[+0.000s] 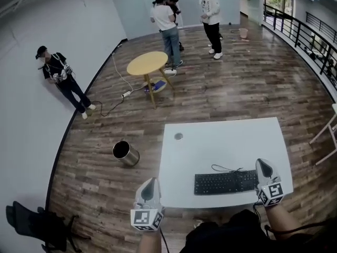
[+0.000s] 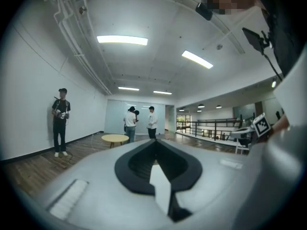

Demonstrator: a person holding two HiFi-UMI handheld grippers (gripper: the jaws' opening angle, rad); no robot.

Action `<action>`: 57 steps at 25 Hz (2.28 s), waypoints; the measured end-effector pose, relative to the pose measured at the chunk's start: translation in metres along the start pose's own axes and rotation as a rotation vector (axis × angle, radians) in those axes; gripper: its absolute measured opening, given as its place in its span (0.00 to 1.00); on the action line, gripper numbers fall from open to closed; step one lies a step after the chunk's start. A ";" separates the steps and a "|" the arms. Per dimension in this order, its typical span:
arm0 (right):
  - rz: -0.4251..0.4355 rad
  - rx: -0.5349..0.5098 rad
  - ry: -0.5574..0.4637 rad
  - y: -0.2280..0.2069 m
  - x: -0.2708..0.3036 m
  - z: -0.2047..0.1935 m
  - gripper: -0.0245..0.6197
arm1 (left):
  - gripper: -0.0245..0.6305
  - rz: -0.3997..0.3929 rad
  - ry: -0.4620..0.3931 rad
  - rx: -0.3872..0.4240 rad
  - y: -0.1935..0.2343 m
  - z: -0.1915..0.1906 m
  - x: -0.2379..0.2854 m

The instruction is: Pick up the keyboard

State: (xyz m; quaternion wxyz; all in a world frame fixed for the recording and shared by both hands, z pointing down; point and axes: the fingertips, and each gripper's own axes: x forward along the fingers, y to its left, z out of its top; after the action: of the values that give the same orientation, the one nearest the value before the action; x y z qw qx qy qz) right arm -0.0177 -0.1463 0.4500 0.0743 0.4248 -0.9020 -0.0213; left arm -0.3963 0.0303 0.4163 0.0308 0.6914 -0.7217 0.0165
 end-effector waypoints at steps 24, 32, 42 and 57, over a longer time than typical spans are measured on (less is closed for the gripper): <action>-0.160 0.063 0.000 -0.109 -0.017 -0.016 0.04 | 0.04 -0.181 0.087 0.037 -0.087 0.030 0.088; -0.178 0.084 0.024 -0.134 -0.018 -0.036 0.04 | 0.04 -0.190 0.109 0.041 -0.099 0.027 0.097; -0.262 0.100 0.037 -0.145 -0.041 -0.038 0.04 | 0.04 -0.239 0.197 0.138 -0.079 -0.017 0.122; -0.196 0.218 0.185 -0.111 -0.059 -0.116 0.04 | 0.04 -0.324 0.472 0.013 -0.083 -0.145 0.097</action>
State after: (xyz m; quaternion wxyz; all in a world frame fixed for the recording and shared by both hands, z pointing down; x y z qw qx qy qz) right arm 0.1217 -0.1693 0.5469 0.1079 0.5163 -0.8426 0.1086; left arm -0.3148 -0.0602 0.5662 0.1958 0.7749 -0.5745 0.1763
